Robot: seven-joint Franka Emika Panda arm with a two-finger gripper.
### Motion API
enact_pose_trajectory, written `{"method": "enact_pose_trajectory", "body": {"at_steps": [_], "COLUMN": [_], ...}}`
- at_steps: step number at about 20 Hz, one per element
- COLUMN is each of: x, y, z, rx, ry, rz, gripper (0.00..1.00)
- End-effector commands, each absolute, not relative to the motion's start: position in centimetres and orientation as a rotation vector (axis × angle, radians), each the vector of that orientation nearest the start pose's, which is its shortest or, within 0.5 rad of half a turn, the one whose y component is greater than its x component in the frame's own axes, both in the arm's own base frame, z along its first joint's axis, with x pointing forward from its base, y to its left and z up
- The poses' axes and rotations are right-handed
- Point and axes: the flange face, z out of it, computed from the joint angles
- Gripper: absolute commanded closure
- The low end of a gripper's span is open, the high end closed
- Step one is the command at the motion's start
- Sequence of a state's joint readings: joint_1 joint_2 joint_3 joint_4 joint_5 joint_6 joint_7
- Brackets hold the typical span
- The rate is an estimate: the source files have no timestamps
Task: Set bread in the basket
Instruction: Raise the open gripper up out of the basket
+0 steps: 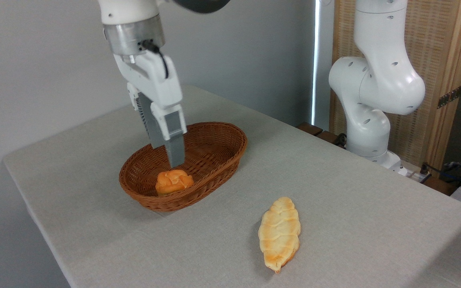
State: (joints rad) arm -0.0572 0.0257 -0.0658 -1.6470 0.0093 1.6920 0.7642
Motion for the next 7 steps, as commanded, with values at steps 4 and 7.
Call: {"method": "enact_pose_trajectory", "body": {"at_steps": [4,7], "x": [55.5,55.3], "y": [-0.2,-0.1], "z": [61.7,62.0], "rx": [-3.0,-3.001], "ry": [1.124,1.119], "rz": [-0.108,-0.113], "gripper": [0.0,0.0]}}
